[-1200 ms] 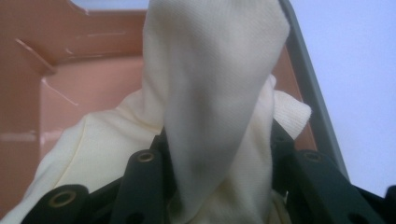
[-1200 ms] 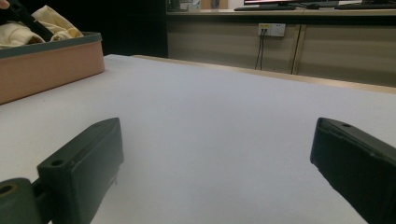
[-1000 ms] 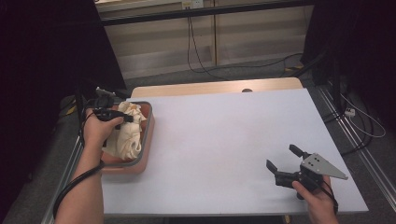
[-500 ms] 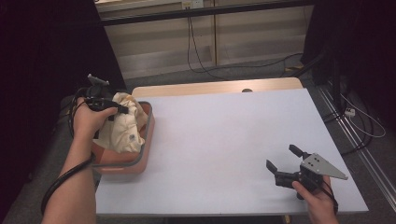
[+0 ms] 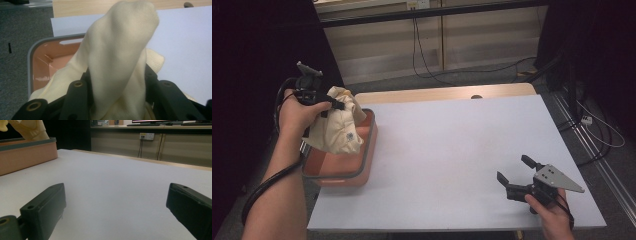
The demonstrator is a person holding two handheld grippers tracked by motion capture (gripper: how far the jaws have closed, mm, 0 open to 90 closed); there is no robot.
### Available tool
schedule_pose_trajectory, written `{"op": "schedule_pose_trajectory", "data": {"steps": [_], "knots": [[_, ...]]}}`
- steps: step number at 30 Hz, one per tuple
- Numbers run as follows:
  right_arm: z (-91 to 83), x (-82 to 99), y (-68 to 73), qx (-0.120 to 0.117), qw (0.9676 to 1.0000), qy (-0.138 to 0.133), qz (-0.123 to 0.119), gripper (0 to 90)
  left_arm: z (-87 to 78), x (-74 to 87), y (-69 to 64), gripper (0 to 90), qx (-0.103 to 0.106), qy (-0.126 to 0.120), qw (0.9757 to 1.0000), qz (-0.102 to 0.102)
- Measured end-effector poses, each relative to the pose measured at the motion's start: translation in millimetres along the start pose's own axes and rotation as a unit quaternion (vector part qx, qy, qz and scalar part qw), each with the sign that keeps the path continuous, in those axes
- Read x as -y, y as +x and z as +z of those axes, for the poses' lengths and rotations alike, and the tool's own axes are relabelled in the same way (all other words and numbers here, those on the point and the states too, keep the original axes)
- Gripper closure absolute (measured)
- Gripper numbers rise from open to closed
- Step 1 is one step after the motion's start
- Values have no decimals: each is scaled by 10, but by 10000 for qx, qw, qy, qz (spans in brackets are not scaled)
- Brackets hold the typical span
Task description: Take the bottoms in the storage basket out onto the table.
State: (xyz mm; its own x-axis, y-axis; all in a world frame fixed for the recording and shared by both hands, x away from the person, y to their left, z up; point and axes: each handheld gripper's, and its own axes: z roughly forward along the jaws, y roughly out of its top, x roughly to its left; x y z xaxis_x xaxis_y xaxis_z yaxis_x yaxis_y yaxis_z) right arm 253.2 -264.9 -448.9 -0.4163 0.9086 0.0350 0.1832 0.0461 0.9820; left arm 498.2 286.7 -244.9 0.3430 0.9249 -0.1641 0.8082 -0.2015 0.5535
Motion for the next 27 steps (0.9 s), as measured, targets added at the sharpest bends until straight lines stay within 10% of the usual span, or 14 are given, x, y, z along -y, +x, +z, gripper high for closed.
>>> {"op": "schedule_pose_trajectory", "data": {"steps": [27], "knots": [[1, -3, 8, -18, 10000, 11, -38, 25, -125, -157, -363, 611, 464, -200, 9978, 421]]}}
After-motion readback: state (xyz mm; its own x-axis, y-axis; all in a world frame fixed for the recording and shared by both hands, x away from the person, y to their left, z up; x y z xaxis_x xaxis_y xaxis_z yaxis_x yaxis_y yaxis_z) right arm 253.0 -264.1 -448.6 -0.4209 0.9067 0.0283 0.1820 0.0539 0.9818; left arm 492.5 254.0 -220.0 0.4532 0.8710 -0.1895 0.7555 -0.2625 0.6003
